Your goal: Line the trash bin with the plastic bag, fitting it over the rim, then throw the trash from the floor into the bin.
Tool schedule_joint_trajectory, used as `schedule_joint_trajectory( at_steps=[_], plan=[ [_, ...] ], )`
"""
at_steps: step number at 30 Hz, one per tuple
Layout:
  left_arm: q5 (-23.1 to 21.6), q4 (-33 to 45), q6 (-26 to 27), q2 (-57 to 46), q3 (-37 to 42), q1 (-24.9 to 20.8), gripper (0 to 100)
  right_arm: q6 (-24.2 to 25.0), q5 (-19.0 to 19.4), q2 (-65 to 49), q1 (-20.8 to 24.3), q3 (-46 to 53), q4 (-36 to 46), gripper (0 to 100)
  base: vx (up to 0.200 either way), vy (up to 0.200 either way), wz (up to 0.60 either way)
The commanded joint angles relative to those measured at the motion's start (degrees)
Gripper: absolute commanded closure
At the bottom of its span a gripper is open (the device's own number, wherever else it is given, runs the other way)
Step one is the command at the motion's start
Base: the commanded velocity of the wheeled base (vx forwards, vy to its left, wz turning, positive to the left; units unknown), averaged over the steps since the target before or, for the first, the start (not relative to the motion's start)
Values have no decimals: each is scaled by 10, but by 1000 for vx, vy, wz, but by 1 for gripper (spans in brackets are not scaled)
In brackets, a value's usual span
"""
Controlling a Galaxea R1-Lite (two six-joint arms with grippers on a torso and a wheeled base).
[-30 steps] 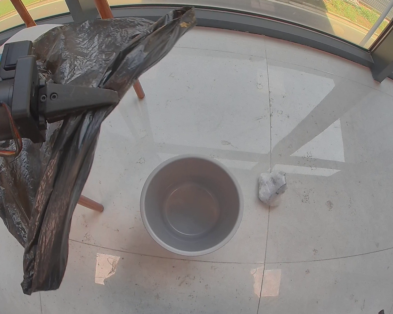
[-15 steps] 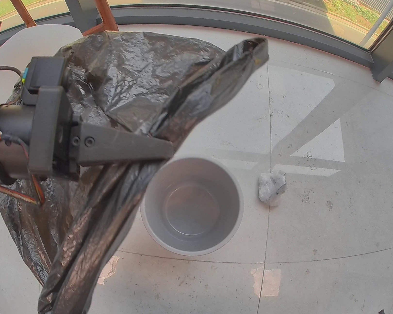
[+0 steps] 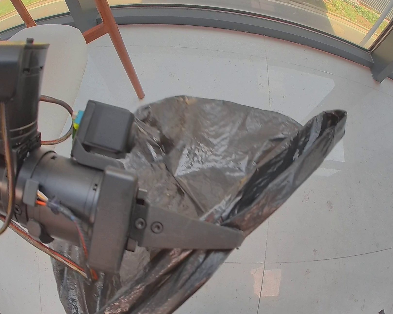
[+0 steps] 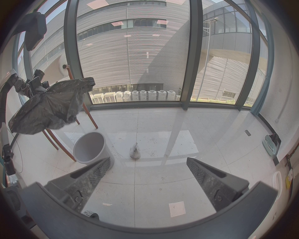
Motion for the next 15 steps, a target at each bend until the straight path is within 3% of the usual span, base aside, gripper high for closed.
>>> schedule_joint_trajectory(
  at_steps=[1, 12, 15],
  plan=[
    [0, -1, 2, 34, -3, -13, 100, 0, 0, -9, 0, 10, 0, 0, 0, 0, 0],
    [-5, -46, 15, 60, 1, -8, 100, 0, 0, -9, 0, 10, 0, 0, 0, 0, 0],
    [-20, -78, 43, 62, 14, 23, 100, 0, 0, -9, 0, 10, 0, 0, 0, 0, 0]
  ],
)
